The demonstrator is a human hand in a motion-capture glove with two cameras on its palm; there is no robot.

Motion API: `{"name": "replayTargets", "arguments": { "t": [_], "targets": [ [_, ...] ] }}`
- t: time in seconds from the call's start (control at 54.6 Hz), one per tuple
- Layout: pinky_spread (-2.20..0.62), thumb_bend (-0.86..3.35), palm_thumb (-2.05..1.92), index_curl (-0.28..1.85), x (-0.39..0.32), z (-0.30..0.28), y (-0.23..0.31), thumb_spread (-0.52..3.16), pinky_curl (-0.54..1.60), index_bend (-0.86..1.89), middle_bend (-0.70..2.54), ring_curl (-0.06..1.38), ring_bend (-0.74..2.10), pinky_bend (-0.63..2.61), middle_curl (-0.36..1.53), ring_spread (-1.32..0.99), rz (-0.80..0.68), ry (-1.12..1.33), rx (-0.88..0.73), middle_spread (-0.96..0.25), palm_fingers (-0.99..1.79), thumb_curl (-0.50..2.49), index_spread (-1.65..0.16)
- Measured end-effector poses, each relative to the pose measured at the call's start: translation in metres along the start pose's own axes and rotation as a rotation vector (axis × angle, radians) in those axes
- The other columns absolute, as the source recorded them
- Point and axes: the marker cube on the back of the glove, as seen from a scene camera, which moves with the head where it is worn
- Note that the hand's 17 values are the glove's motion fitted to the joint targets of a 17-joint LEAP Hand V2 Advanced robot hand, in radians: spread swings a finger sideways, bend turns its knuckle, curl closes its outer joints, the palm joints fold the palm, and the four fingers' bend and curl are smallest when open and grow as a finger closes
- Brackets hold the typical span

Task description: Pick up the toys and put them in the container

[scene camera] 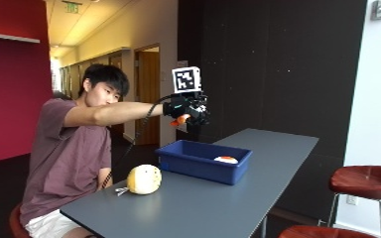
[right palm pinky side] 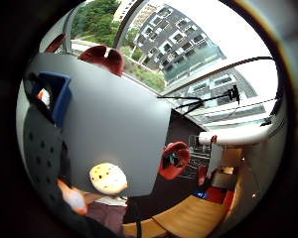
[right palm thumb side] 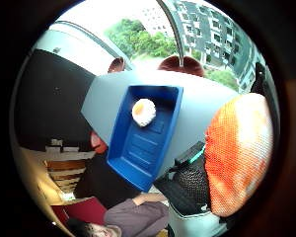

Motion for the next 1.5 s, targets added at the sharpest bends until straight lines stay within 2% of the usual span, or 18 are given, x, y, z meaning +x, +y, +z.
{"name": "replayTargets", "arguments": {
  "t": [0.055,0.183,0.275,0.403,0.513,0.641,0.788,0.916,0.989,1.044,1.062,1.117,1.136,1.154,1.264,1.301,1.41,1.502],
  "targets": [
    [-0.42,0.02,0.44,0.41,0.006,-0.013,-0.006,0.88,0.65,0.77,1.21,0.73,1.45,1.28,0.73,-0.34,0.055,-0.023,0.05,-0.2,1.03,0.8,-0.32],
    [-0.42,0.0,0.44,0.45,-0.036,-0.016,-0.012,0.87,0.67,0.78,1.21,0.73,1.48,1.29,0.75,-0.34,-0.045,-0.041,0.057,-0.2,1.02,0.84,-0.32],
    [-0.43,-0.01,0.43,0.48,-0.074,-0.007,-0.016,0.87,0.68,0.77,1.22,0.72,1.49,1.29,0.76,-0.34,-0.249,-0.031,0.044,-0.2,1.0,0.86,-0.32],
    [-0.43,-0.01,0.43,0.53,-0.12,0.01,-0.034,0.86,0.69,0.74,1.22,0.72,1.52,1.31,0.78,-0.33,-0.002,-0.052,0.014,-0.2,0.97,0.88,-0.32],
    [-0.43,-0.01,0.41,0.56,-0.16,0.04,-0.027,0.88,0.71,0.69,1.21,0.72,1.54,1.33,0.79,-0.33,-0.206,-0.027,-0.073,-0.2,0.93,0.89,-0.33],
    [-0.42,-0.01,0.4,0.6,-0.188,0.056,-0.027,0.91,0.72,0.59,1.19,0.71,1.58,1.36,0.81,-0.32,-0.28,-0.035,-0.103,-0.2,0.87,0.9,-0.34],
    [-0.42,-0.01,0.4,0.65,-0.201,0.064,-0.028,0.96,0.72,0.5,1.13,0.7,1.61,1.39,0.81,-0.31,-0.267,0.045,-0.137,-0.22,0.81,0.9,-0.34],
    [-0.4,-0.02,0.31,0.68,-0.203,0.071,-0.021,1.05,0.72,0.35,1.05,0.69,1.62,1.44,0.8,-0.3,-0.312,0.067,-0.305,-0.23,0.66,0.86,-0.33],
    [-0.3,-0.1,0.0,0.7,-0.205,0.076,-0.019,1.13,0.7,0.34,0.73,0.64,1.34,1.31,0.71,-0.24,-0.221,0.079,-0.373,-0.18,-0.12,0.74,-0.28],
    [-0.2,-0.11,-0.1,0.63,-0.207,0.076,-0.015,1.16,0.63,0.25,0.51,0.55,1.07,1.26,0.61,-0.16,-0.285,0.056,-0.378,-0.14,-0.44,0.66,-0.26],
    [-0.18,-0.1,-0.1,0.62,-0.209,0.075,-0.014,1.17,0.61,0.23,0.49,0.53,1.03,1.24,0.6,-0.15,-0.299,0.042,-0.371,-0.14,-0.36,0.64,-0.26],
    [-0.11,-0.12,-0.15,0.55,-0.208,0.07,-0.013,1.15,0.55,0.15,0.35,0.43,0.81,1.16,0.54,-0.1,-0.307,0.027,-0.326,-0.1,-0.44,0.57,-0.25],
    [-0.09,-0.12,-0.16,0.54,-0.206,0.067,-0.013,1.15,0.54,0.17,0.16,0.43,0.81,1.17,0.48,-0.09,-0.309,0.027,-0.312,-0.08,-0.49,0.55,-0.25],
    [-0.08,-0.12,-0.16,0.52,-0.204,0.065,-0.013,1.15,0.52,0.12,0.27,0.4,0.75,1.11,0.51,-0.08,-0.308,0.026,-0.301,-0.08,-0.4,0.53,-0.24],
    [-0.02,-0.11,-0.15,0.44,-0.182,0.042,-0.017,1.14,0.47,0.07,0.16,0.34,0.62,1.02,0.45,-0.03,-0.136,0.078,-0.248,-0.06,-0.32,0.44,-0.23],
    [0.0,-0.11,-0.15,0.42,-0.172,0.03,-0.014,1.14,0.45,0.07,0.14,0.33,0.6,1.0,0.44,-0.02,-0.145,0.083,-0.232,-0.06,-0.3,0.42,-0.22],
    [0.02,-0.1,-0.14,0.36,-0.14,-0.008,-0.005,1.14,0.43,0.06,0.13,0.31,0.55,0.96,0.4,0.0,-0.081,-0.065,-0.206,-0.03,-0.27,0.35,-0.22],
    [0.03,-0.09,-0.13,0.32,-0.094,-0.023,0.014,1.15,0.41,0.07,0.13,0.3,0.52,0.94,0.37,0.01,-0.233,-0.001,-0.185,-0.01,-0.26,0.31,-0.22]
  ]
}}
